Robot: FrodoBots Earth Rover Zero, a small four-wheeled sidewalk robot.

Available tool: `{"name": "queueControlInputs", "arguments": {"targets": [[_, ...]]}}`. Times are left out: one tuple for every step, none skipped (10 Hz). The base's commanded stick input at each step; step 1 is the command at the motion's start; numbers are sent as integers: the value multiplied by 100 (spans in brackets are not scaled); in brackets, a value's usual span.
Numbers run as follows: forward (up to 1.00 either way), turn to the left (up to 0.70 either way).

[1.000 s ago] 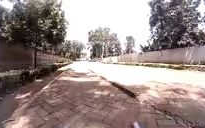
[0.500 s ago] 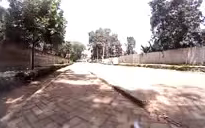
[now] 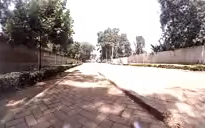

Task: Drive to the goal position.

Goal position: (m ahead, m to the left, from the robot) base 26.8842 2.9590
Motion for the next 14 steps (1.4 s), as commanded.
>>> {"name": "queueControlInputs", "arguments": {"targets": [[70,35],[70,0],[70,0],[70,33],[70,34],[70,35],[70,29],[70,23],[70,17],[70,11],[70,5],[70,0],[70,0],[70,0]]}}
